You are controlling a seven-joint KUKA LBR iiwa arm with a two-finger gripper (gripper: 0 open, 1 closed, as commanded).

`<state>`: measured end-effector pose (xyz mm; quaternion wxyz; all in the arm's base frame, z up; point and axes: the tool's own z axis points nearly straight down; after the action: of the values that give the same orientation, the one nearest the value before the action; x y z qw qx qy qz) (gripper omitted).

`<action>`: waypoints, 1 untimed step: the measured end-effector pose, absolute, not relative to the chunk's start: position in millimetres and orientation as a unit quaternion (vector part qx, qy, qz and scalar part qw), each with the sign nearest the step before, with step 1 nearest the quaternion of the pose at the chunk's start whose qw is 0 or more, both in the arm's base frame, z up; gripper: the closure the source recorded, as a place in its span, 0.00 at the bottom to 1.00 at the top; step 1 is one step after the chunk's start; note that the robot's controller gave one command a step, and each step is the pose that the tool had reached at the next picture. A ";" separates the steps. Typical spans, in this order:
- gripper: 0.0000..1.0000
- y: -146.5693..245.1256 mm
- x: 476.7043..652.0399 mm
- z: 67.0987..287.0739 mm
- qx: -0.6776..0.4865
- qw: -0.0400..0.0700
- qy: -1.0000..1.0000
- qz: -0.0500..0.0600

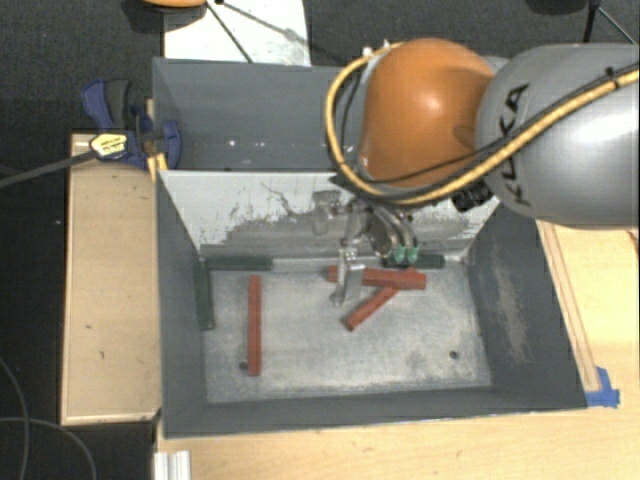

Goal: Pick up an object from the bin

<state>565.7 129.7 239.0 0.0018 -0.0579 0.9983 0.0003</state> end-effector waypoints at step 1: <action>0.00 114.6 559.3 194.5 -0.102 0.005 0.995 0.001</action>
Offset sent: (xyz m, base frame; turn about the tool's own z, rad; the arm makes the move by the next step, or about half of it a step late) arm 0.0024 -0.0496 -0.1313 -0.1029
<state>559.3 114.6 194.5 0.0050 -0.1017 0.9948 0.0008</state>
